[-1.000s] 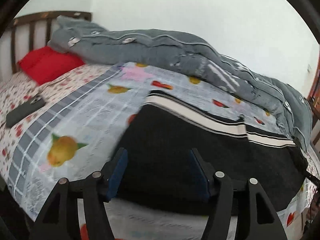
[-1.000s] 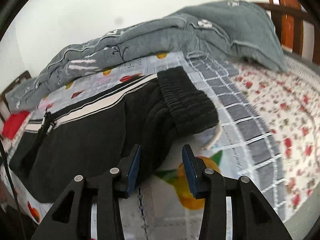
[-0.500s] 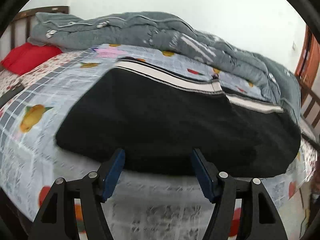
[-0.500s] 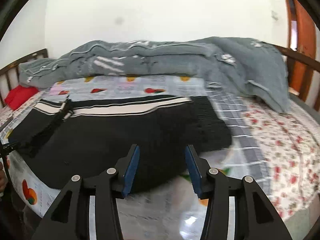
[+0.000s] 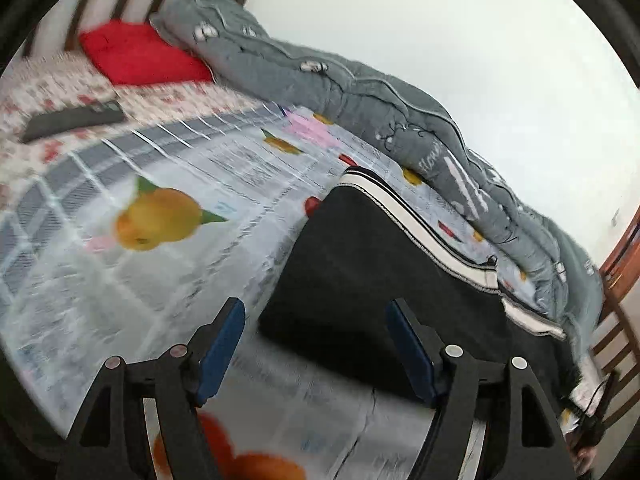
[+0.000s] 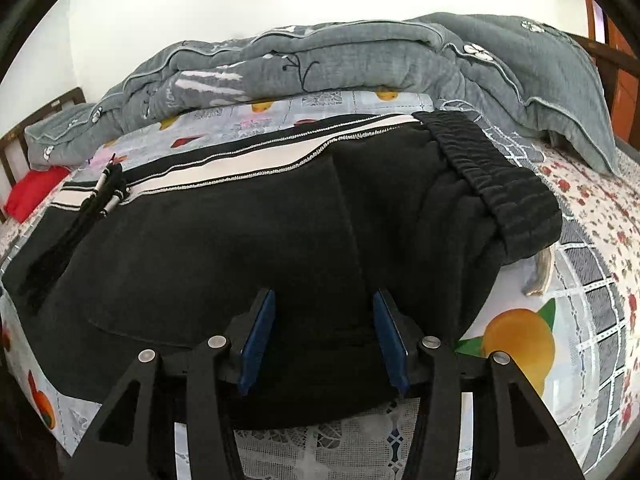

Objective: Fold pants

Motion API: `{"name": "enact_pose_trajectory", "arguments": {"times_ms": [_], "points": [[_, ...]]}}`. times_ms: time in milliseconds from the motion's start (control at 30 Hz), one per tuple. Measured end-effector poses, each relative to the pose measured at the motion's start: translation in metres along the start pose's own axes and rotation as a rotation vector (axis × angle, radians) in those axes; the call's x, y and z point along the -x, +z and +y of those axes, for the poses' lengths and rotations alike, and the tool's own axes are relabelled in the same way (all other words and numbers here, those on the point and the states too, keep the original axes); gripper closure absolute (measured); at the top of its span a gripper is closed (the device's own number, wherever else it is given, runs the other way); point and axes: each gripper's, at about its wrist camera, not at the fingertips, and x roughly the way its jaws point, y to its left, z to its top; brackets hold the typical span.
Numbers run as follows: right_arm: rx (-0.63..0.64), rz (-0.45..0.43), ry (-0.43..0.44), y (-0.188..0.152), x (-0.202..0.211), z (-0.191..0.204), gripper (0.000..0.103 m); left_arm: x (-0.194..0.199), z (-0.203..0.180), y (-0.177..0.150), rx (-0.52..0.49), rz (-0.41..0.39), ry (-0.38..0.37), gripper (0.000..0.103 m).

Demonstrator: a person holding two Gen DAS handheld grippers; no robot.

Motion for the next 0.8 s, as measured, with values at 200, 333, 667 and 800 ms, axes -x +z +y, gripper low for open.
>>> {"name": "enact_pose_trajectory", "arguments": {"times_ms": [200, 333, 667, 800], "points": [[0.019, -0.047, -0.021, -0.006, 0.0, 0.006, 0.051, -0.032, 0.009, 0.009, 0.078, 0.067, -0.132, 0.022], [0.023, -0.047, -0.028, -0.004, -0.001, 0.006, 0.051, -0.022, 0.009, -0.007, 0.093, 0.089, -0.212, 0.023], [0.034, -0.063, -0.042, -0.004, -0.002, 0.008, 0.049, -0.033, -0.01, -0.01, 0.144, 0.054, -0.184, 0.022], [0.03, -0.069, -0.034, -0.005, -0.001, 0.006, 0.048, -0.035, -0.022, -0.012, 0.088, 0.048, -0.12, 0.023]]}}
